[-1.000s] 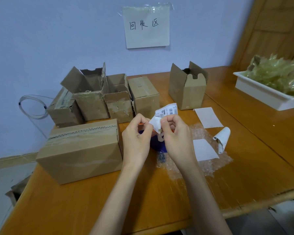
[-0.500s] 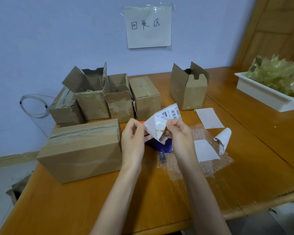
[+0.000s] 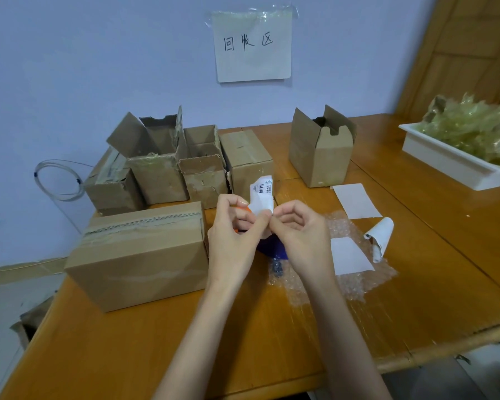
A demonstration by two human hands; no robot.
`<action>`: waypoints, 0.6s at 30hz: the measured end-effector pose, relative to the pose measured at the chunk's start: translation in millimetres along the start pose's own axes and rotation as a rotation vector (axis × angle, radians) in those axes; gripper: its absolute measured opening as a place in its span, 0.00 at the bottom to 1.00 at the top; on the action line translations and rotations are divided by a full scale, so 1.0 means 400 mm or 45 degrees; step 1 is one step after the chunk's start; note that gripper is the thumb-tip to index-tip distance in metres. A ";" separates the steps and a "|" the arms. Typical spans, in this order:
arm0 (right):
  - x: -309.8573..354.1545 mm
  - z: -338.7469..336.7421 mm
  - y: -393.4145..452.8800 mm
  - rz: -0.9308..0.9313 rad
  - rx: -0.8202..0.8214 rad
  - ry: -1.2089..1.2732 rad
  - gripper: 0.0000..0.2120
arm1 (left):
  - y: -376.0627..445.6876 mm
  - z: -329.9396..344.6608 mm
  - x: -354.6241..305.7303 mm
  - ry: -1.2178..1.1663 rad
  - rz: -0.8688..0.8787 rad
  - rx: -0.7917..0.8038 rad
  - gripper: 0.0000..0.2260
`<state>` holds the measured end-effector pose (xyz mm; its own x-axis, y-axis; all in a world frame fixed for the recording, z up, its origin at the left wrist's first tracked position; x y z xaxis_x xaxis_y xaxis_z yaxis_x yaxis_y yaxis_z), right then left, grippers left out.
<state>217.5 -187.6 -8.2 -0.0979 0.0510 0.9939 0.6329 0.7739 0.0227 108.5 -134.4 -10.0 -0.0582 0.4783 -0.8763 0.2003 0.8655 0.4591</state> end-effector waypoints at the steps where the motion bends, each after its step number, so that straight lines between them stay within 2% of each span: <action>1: 0.000 0.001 0.000 0.021 0.013 0.015 0.03 | -0.001 0.002 -0.001 -0.009 0.003 0.005 0.11; 4: -0.006 0.000 0.001 0.134 0.074 0.112 0.04 | 0.003 -0.001 -0.002 -0.039 0.016 -0.024 0.08; 7: -0.011 -0.007 0.002 0.227 0.110 0.206 0.05 | 0.011 -0.007 -0.004 -0.028 0.066 -0.046 0.13; 10: -0.012 -0.011 0.008 0.225 0.113 0.187 0.04 | 0.010 -0.009 -0.008 -0.013 0.125 -0.035 0.14; 13: -0.012 -0.011 0.010 0.215 0.108 0.158 0.05 | 0.008 -0.007 -0.008 0.042 0.167 -0.021 0.10; 18: -0.009 -0.028 0.018 0.234 0.097 0.153 0.04 | 0.007 -0.008 0.011 0.070 0.152 -0.015 0.10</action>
<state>231.0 -189.4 -10.6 0.1088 0.1233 0.9864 0.5715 0.8041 -0.1635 105.5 -129.5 -12.2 -0.0878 0.5854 -0.8060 0.1978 0.8033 0.5618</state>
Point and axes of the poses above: each hand's wrist, its own y-axis towards the middle knuckle, its own z-axis out of the palm, x = y × z, the point moved 3 cm from there along y, towards the middle knuckle, and after that the axes turned 9 degrees about z, right-handed, at the moved point
